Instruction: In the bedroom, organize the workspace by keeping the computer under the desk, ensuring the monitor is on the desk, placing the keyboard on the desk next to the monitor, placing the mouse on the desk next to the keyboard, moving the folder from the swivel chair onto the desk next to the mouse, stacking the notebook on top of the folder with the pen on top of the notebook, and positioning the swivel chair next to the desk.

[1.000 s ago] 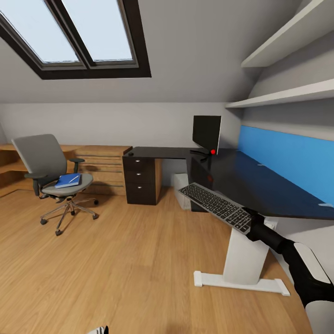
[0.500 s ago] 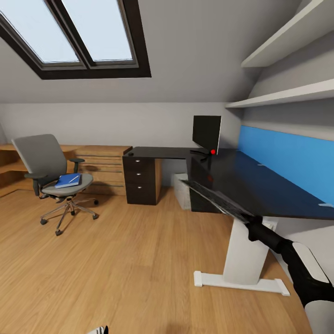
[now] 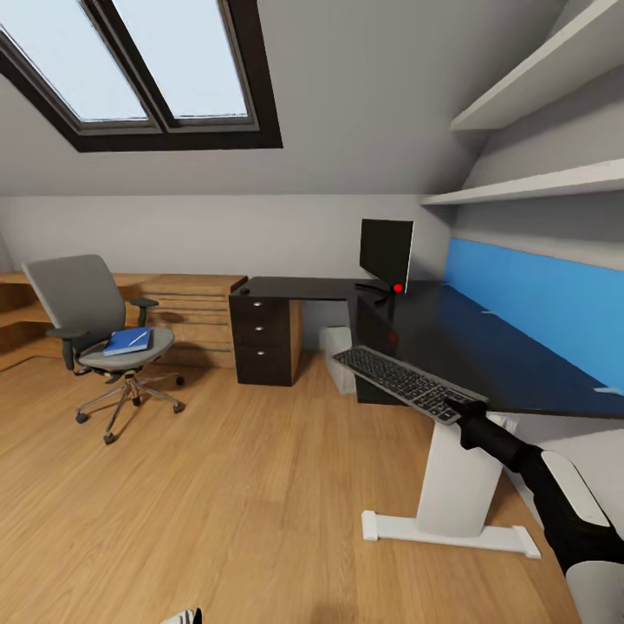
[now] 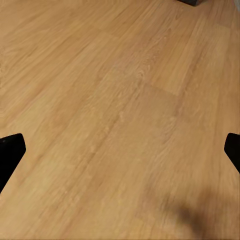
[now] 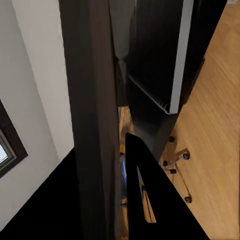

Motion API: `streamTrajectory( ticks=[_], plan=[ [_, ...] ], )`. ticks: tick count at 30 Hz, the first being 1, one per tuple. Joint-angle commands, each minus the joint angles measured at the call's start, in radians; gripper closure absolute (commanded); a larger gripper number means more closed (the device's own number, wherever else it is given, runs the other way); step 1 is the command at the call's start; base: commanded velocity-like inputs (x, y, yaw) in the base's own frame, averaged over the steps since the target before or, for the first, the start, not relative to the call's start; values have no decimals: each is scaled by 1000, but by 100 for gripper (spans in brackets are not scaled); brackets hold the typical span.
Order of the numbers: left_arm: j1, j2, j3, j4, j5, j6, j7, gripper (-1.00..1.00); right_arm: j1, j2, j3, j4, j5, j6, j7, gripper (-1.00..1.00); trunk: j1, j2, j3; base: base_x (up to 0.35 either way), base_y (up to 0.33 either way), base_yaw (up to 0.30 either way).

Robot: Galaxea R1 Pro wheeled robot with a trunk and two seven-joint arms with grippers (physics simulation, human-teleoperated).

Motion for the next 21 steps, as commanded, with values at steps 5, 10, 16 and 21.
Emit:
streamTrajectory(
  ticks=[5, 10, 16, 21],
  plan=[
    [0, 1, -3, -1, 11, -7, 5, -100, -1, 4, 32, -28, -11, 0, -8, 100, -19, 35, 15, 0, 0, 0],
    [0, 1, -3, -1, 11, -7, 6, -100, -1, 13, 44, -54, -11, 1, -5, 100, -39, 70, 31, 0, 0, 0],
    [0, 1, -2, -1, 10, -8, 10, -100, -1, 23, 46, -75, -9, 1, 9, 100, -62, 112, 49, 0, 0, 0],
    [0, 1, -7, -1, 10, -8, 51, -100, 0, 90, 52, -119, -4, 0, 64, 100, -81, 147, 65, 0, 0, 0]
  ],
)
